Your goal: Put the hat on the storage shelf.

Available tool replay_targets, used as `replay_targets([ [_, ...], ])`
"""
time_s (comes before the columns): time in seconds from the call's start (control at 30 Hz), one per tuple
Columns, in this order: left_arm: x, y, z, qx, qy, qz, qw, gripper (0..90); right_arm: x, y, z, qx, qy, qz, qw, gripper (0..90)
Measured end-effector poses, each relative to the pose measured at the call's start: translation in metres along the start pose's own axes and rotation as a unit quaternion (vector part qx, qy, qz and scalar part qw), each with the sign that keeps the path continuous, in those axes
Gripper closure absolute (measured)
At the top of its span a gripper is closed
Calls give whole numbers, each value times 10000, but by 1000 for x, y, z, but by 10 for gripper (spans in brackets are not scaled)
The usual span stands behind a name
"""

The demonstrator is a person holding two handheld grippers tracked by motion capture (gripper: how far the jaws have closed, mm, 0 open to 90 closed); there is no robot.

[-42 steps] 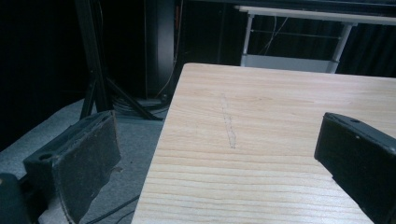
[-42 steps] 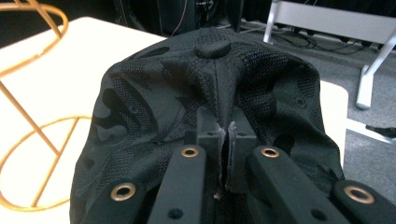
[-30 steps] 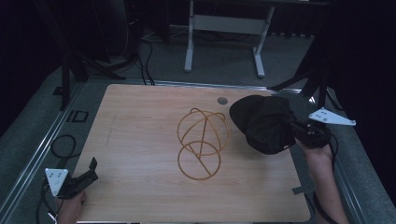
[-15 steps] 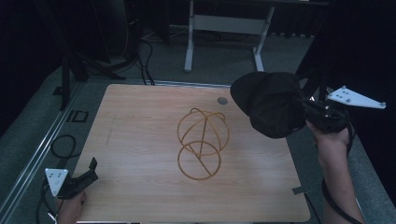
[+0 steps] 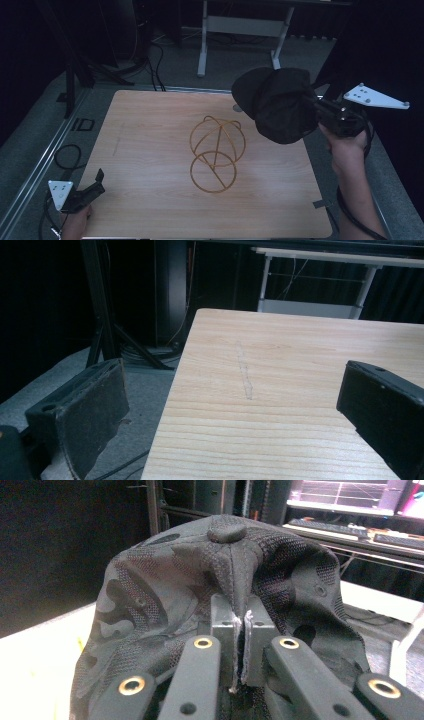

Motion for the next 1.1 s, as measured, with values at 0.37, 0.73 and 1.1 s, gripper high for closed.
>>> replay_targets([
  [0.37, 0, 0, 0, -15, -18, -2, 10000, 6, 5, 17, 32, 347, -92, -9, 9994, 869],
  [0.73, 0, 0, 0, -28, -24, -6, 10000, 6, 12, 33, 68, 683, -245, 6, 9974, 869],
  [1.1, 0, 0, 0, -44, -24, 4, 10000, 6, 15, 52, 104, 1008, -374, 89, 9942, 868],
])
Point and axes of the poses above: each handheld gripper's, and its own axes: y roughly forward along the jaws, x roughly out of its top, z roughly to its left, the point moved 9 cm from there along y, roughly forward along the jaws, and after that the axes turned 2 degrees about y, right-handed, at the moved point
